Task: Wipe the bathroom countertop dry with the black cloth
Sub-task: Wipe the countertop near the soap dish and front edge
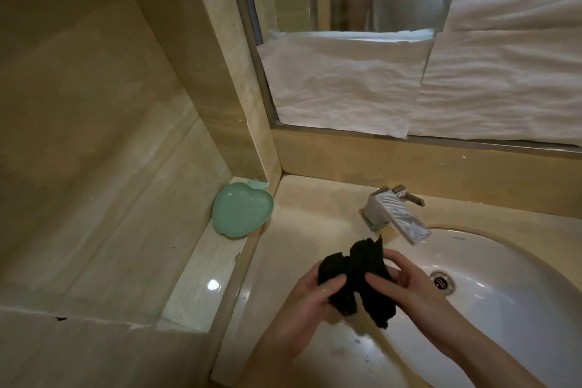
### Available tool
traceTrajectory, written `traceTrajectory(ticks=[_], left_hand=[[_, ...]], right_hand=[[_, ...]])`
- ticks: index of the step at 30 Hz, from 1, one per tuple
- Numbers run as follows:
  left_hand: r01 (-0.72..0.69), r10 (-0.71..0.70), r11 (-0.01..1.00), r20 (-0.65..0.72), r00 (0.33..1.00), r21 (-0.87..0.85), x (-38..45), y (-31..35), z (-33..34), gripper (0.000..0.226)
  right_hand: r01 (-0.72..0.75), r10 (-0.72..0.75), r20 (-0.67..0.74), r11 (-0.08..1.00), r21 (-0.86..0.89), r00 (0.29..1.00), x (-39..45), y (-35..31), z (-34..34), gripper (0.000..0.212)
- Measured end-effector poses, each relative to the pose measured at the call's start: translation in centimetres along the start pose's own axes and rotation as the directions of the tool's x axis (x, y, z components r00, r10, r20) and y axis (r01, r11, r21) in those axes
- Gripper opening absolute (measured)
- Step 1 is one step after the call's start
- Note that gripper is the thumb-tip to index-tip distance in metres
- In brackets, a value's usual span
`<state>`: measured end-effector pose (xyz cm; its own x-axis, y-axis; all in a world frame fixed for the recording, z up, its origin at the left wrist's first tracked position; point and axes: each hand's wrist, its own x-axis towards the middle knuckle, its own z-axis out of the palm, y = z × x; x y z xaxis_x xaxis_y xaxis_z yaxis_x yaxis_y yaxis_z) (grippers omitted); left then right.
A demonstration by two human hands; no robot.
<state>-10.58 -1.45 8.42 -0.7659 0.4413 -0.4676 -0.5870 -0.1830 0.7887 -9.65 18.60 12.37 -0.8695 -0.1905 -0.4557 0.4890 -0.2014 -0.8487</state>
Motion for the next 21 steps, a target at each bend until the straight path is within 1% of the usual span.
traceTrajectory(ticks=[2, 4, 5, 7, 9, 10, 11, 12, 13, 14, 15, 16, 17, 18, 19, 20, 21], left_hand=[[-0.013, 0.015, 0.999, -0.056, 0.998, 0.037, 0.6, -0.4, -0.7, 0.046], [-0.008, 0.029, 0.990, -0.147, 0.989, 0.140, 1.2, -1.0, -1.6, 0.048], [-0.016, 0.058, 0.980, -0.205, 0.977, 0.199, 1.6, -1.4, -2.3, 0.048], [-0.052, 0.138, 0.960, -0.307, 0.942, 0.274, 2.6, -1.9, -3.7, 0.042], [-0.109, 0.213, 0.943, -0.319, 0.923, 0.313, 3.8, -2.3, -5.5, 0.041], [-0.124, 0.236, 0.934, -0.317, 0.919, 0.335, 4.6, -2.6, -6.4, 0.047], [-0.121, 0.248, 0.923, -0.324, 0.913, 0.366, 5.4, -3.1, -7.5, 0.058], [-0.088, 0.242, 0.907, -0.339, 0.909, 0.412, 6.2, -3.8, -8.4, 0.071], [-0.033, 0.232, 0.878, -0.364, 0.902, 0.478, 7.0, -4.6, -9.4, 0.079], [0.039, 0.241, 0.806, -0.388, 0.890, 0.591, 7.7, -5.5, -10.2, 0.079], [0.146, 0.263, 0.679, -0.424, 0.867, 0.719, 8.3, -6.4, -10.8, 0.078], [0.252, 0.321, 0.508, -0.453, 0.831, 0.823, 8.6, -7.1, -11.0, 0.075], [0.267, 0.435, 0.345, -0.405, 0.804, 0.900, 8.8, -7.6, -11.0, 0.069], [0.190, 0.527, 0.219, -0.280, 0.803, 0.957, 9.2, -7.9, -11.0, 0.060], [0.074, 0.563, 0.114, -0.126, 0.817, 0.991, 9.7, -8.1, -11.0, 0.052], [-0.021, 0.552, 0.027, 0.003, 0.834, 0.999, 10.5, -8.5, -11.0, 0.047], [-0.071, 0.510, -0.027, 0.075, 0.857, 0.997, 11.4, -8.9, -11.0, 0.046]], right_hand=[[-0.042, 0.041, 0.034, 0.999, 0.016, 0.999, 1.2, 0.9, 0.6, 0.038], [-0.063, 0.063, 0.006, 0.997, 0.055, 0.998, 2.7, 1.7, 1.1, 0.037], [-0.059, 0.060, -0.010, 0.997, 0.051, 0.998, 3.7, 2.3, 1.4, 0.037], [-0.026, 0.025, -0.030, 0.999, -0.035, 0.999, 6.1, 3.6, 1.7, 0.036], [0.016, -0.022, -0.042, 0.990, -0.140, 0.999, 8.3, 5.0, 2.2, 0.038], [0.025, -0.034, -0.048, 0.983, -0.180, 0.998, 9.6, 6.1, 2.2, 0.040], [0.028, -0.044, -0.066, 0.973, -0.227, 0.997, 10.7, 7.1, 2.2, 0.043], [0.024, -0.058, -0.106, 0.956, -0.294, 0.993, 11.7, 8.3, 1.9, 0.045], [0.015, -0.085, -0.169, 0.925, -0.379, 0.982, 12.5, 9.5, 1.5, 0.047], [-0.004, -0.124, -0.234, 0.877, -0.481, 0.964, 13.0, 10.7, 0.9, 0.048], [-0.026, -0.174, -0.287, 0.814, -0.580, 0.942, 13.2, 11.8, 0.4, 0.048], [-0.049, -0.228, -0.325, 0.748, -0.662, 0.918, 13.1, 12.8, -0.2, 0.048], [-0.079, -0.267, -0.364, 0.701, -0.708, 0.892, 12.9, 13.6, -0.7, 0.048], [-0.128, -0.285, -0.426, 0.687, -0.716, 0.859, 12.6, 14.2, -1.1, 0.049], [-0.179, -0.287, -0.501, 0.699, -0.692, 0.817, 12.4, 14.6, -1.3, 0.052], [-0.224, -0.270, -0.571, 0.728, -0.648, 0.775, 12.4, 15.0, -1.3, 0.060], [-0.262, -0.226, -0.628, 0.767, -0.586, 0.745, 12.5, 15.2, -1.1, 0.068]])
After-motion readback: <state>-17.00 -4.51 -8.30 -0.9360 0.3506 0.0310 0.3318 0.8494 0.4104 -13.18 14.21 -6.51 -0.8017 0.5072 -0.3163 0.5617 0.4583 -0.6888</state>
